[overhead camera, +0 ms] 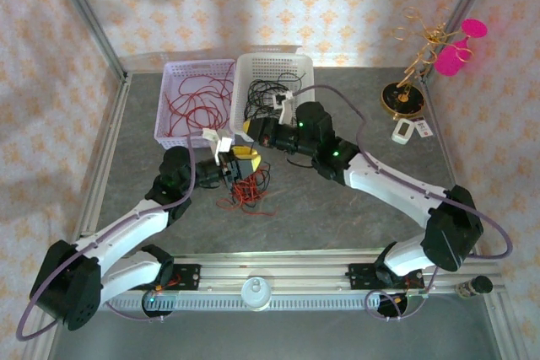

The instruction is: Untangle the cables

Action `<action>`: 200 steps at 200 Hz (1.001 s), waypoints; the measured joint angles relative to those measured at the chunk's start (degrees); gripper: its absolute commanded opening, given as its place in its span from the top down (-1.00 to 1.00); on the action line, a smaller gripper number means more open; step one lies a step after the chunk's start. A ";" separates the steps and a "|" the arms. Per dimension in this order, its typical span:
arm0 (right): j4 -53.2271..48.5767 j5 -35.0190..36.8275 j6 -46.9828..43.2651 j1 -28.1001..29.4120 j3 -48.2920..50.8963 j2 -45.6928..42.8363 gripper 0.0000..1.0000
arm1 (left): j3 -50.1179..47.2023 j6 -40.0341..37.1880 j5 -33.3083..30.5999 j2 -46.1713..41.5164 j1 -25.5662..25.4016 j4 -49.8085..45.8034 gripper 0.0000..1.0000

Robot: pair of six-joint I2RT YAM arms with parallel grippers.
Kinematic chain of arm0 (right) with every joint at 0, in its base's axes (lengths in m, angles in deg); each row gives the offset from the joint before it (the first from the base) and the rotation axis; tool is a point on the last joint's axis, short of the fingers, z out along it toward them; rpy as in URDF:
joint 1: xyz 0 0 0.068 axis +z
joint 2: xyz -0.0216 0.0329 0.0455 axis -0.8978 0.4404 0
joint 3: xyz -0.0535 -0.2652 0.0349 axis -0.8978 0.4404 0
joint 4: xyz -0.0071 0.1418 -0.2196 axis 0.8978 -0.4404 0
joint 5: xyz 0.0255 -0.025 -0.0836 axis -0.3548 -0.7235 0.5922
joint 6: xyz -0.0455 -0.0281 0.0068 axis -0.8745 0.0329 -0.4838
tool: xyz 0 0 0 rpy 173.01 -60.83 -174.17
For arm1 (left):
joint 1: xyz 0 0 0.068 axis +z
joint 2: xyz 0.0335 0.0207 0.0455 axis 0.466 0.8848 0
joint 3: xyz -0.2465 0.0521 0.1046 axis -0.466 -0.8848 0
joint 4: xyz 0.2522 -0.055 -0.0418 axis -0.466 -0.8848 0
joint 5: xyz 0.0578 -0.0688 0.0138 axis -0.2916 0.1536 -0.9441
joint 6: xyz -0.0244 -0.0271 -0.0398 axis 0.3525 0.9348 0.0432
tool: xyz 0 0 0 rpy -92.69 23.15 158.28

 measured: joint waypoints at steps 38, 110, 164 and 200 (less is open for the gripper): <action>-2.40 -1.66 -1.90 0.09 -6.73 0.07 1.00 | -0.42 2.01 -2.67 7.65 -0.37 11.30 -0.22; -10.95 -2.10 -4.76 0.24 -19.32 0.22 1.00 | -4.98 2.97 -9.27 21.51 -0.37 26.32 -0.03; -17.86 -0.15 -10.62 0.24 -42.75 4.02 1.00 | -8.52 5.01 -12.81 29.99 -0.37 34.23 -0.02; -21.90 3.19 -14.10 -1.70 -52.61 8.04 1.00 | -11.43 6.97 -14.14 31.15 -0.37 39.32 -0.04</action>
